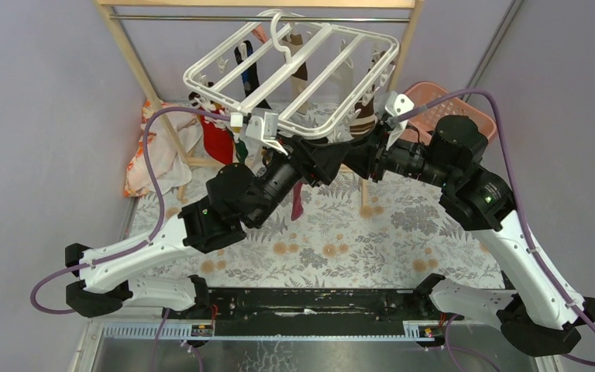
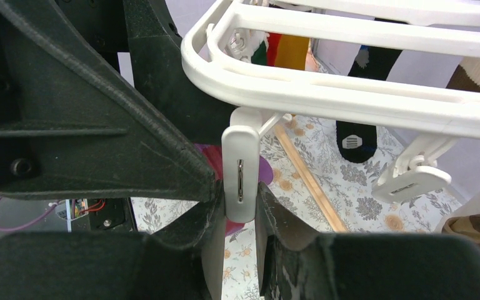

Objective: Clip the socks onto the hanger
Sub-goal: Open the clamp at the hanger.

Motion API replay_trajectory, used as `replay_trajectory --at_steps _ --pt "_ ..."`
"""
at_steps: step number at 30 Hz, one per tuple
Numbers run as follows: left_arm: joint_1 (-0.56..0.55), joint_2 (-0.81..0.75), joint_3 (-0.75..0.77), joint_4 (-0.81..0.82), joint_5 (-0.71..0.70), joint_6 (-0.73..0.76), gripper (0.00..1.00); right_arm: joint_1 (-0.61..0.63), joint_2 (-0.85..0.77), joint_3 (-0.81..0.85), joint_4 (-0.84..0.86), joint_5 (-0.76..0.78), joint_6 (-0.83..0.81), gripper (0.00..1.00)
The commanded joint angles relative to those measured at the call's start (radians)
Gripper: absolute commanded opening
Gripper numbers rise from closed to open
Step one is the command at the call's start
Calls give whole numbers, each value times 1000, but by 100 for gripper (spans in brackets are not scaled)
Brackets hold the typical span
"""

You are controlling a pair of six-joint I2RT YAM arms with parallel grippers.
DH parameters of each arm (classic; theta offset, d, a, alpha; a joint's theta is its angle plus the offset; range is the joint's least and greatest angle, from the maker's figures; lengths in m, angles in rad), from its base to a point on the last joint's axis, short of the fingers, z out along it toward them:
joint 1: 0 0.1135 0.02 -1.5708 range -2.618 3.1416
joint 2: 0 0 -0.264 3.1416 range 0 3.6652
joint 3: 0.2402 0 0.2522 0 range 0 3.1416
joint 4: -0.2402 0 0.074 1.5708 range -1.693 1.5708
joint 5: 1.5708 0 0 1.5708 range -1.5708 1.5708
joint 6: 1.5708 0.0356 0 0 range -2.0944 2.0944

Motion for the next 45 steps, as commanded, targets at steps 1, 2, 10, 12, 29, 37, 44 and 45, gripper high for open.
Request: replay_trajectory --at_steps 1,2,10,12,29,37,44,45 --pt "0 2 22 139 -15 83 65 13 -31 -5 -46 -71 11 0" --pt "0 5 25 143 -11 85 65 12 -32 -5 -46 -68 11 0" --pt "0 35 62 146 11 90 62 12 -28 -17 -42 -65 11 0" --pt "0 37 63 149 9 91 58 13 -28 -16 -40 -66 11 0" --pt "0 33 64 143 8 79 9 13 -37 -18 -46 -56 9 0" --pt "0 39 70 134 17 77 0 12 -52 -36 -34 -19 11 0" --pt "0 27 48 138 -1 81 0 12 -124 -80 37 131 39 63" --pt "1 22 41 141 -2 82 0 11 -136 -83 43 153 43 66"
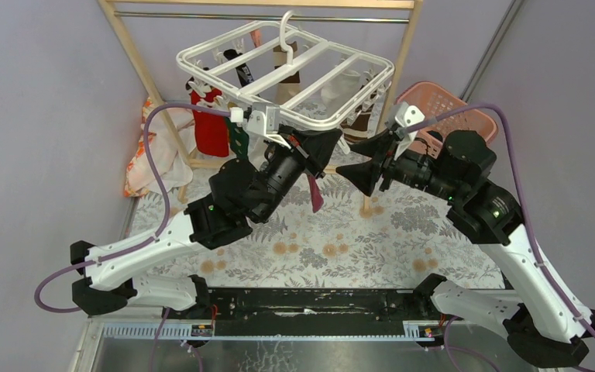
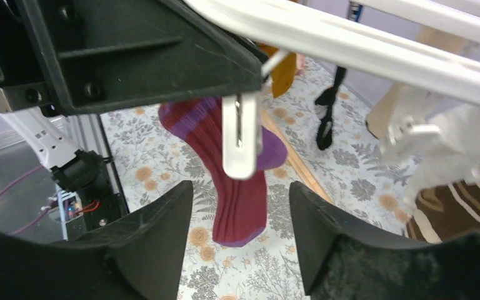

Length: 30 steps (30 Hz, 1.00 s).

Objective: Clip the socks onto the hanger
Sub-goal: Open the clamp at the hanger, then pick up the sock from the bin.

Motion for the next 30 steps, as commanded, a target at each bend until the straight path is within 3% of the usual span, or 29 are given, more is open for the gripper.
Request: replay_trajectory --at_steps 1,8,12,15,19,22,25,27,30 --pt "-5 -25 5 70 8 4 0 9 -66 -2 36 114 25 69" --pt "-5 -71 -53 91 5 -3 0 9 -59 77 -62 442 33 73" --pt "-5 -101 -113 115 -2 -18 0 7 38 153 -124 754 51 71" --pt "-5 -114 -142 122 -9 -35 0 -53 123 204 -148 856 70 70" --pt "-5 -125 -161 117 -5 -48 0 -366 186 207 -131 640 196 64" --pt "-5 -128 -169 109 5 -52 0 -576 246 197 -117 603 275 63" --pt "-4 -129 -169 93 10 -55 0 -821 299 133 -55 458 418 76" --pt "-5 -130 -162 72 18 -57 0 -999 333 61 27 315 543 78" --pt "-5 -142 -164 53 27 -57 0 -1088 436 24 88 233 612 80"
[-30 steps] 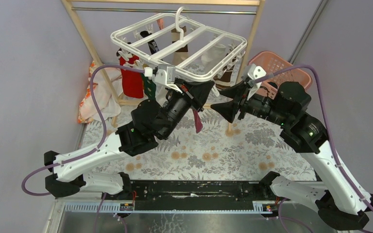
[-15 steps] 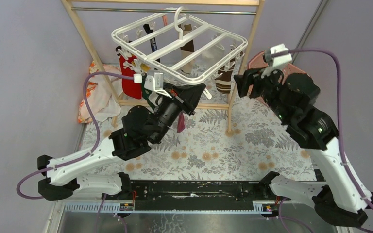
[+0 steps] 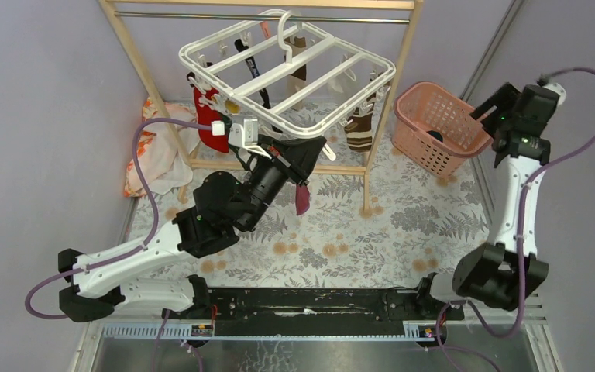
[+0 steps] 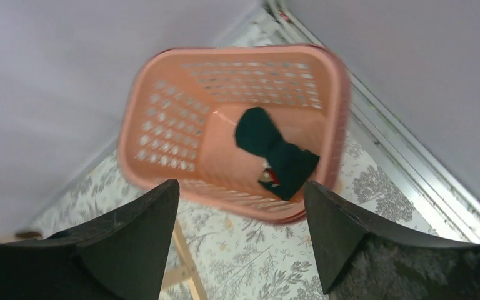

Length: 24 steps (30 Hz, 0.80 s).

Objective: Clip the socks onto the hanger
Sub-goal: Pick up the sock from the bin.

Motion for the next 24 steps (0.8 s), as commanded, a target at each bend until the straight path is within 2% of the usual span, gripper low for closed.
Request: replay_trajectory --at_steps 1,6,12,16,24 --pt "-7 -24 -9 -15 46 -17 0 -115 130 -19 115 -181 184 81" --pt "-7 -34 -36 -8 44 -10 0 -113 309 41 87 -246 155 85" --pt "-5 -48 -76 10 22 4 0 -111 304 4 139 -226 122 83" --pt "-5 -46 -84 17 21 3 0 -106 376 54 100 -264 100 83" --pt "-4 -76 -123 23 -4 1 0 5 585 213 -5 -199 18 83"
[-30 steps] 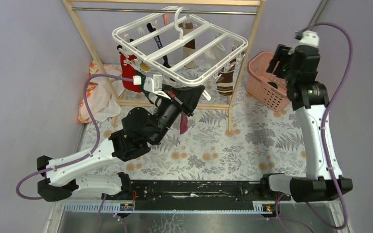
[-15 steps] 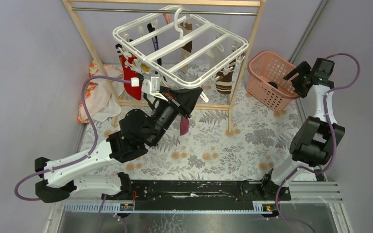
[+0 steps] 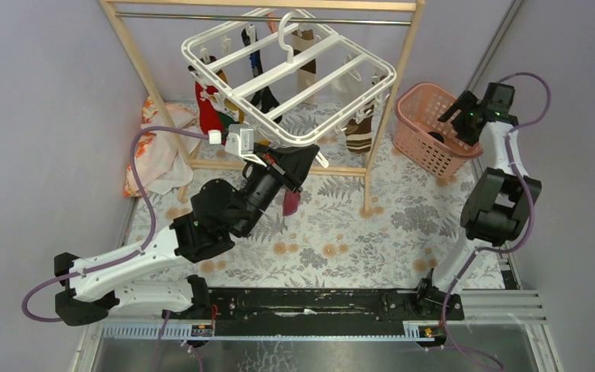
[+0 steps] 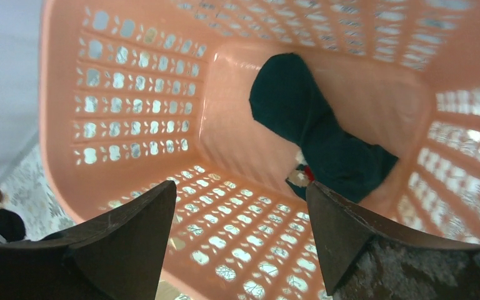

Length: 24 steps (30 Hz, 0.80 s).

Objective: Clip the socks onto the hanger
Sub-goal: Pick up the sock from the bin.

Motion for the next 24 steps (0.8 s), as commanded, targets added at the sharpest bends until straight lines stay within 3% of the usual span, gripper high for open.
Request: replay_trajectory --at_steps 1,9,16,24 --pt "-3 -26 -30 8 -1 5 0 74 130 138 -87 35 -65 83" --pt "-1 -67 -60 3 -21 16 0 119 344 393 -221 219 -75 87" --pt "0 -69 -73 8 -31 13 0 143 600 789 -466 300 -121 90" --pt "3 -69 -80 12 -40 14 0 159 630 740 -502 290 -158 92"
